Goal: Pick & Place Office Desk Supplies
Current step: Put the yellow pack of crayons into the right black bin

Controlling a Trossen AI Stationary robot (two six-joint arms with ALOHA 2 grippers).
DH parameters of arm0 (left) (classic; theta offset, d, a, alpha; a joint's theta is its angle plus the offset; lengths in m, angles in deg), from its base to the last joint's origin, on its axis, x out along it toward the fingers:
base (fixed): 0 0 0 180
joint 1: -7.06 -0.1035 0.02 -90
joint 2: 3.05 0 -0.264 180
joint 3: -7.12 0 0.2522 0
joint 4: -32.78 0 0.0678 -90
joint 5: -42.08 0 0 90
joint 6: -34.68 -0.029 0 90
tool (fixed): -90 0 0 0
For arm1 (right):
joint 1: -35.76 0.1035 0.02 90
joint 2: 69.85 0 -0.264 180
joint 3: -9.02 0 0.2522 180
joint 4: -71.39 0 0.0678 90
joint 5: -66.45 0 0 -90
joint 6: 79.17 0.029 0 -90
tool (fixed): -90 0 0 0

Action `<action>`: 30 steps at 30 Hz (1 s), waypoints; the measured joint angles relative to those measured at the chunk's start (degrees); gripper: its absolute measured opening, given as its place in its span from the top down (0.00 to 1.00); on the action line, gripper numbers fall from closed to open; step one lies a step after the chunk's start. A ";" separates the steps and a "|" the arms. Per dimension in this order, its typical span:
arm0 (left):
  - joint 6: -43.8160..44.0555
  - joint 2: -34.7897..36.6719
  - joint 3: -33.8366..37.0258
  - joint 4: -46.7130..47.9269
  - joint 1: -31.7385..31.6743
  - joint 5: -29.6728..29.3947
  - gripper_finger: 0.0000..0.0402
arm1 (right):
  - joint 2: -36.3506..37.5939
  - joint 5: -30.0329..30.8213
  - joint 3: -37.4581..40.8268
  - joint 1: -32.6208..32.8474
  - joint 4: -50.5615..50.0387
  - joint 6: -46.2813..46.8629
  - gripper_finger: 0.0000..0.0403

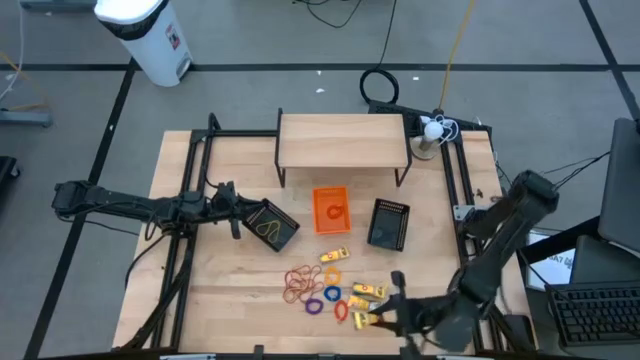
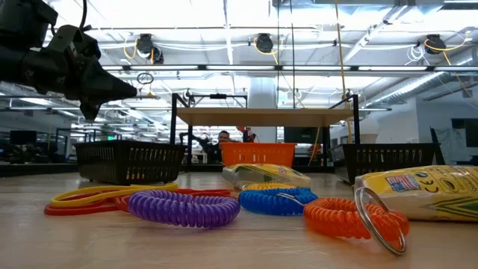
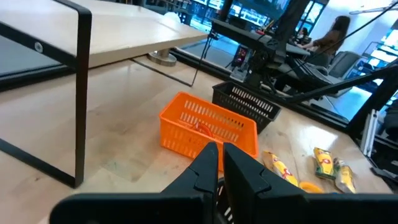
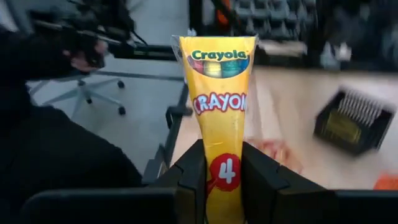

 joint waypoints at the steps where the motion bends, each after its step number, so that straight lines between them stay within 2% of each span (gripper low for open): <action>1: -0.07 0.00 0.00 0.00 0.00 0.00 0.94 | 1.55 -0.15 0.00 -0.29 0.00 -2.87 0.84; 5: -2.12 0.02 0.00 -0.48 -0.02 -0.15 0.94 | 8.12 -7.11 0.73 -3.80 1.26 -10.88 0.85; 8: -4.01 0.00 0.00 -0.43 -0.02 -0.17 0.94 | 13.19 -13.27 4.22 -8.04 4.08 -15.58 0.86; 14: -5.62 0.02 0.00 -0.41 -0.02 -0.18 0.94 | 24.72 -31.30 18.29 -21.05 15.44 -22.40 0.85; 17: -4.50 0.02 0.00 -0.46 -0.02 -0.19 0.94 | 31.97 -36.54 27.17 -27.07 21.76 -22.82 0.85; 23: -4.45 0.00 0.00 -0.41 -0.02 0.19 0.94 | 47.95 -38.46 40.57 -35.24 24.34 -21.18 0.85; 30: -4.52 0.00 0.00 -0.39 -0.02 0.22 0.94 | 61.04 -37.23 48.87 -39.51 24.45 -19.70 0.85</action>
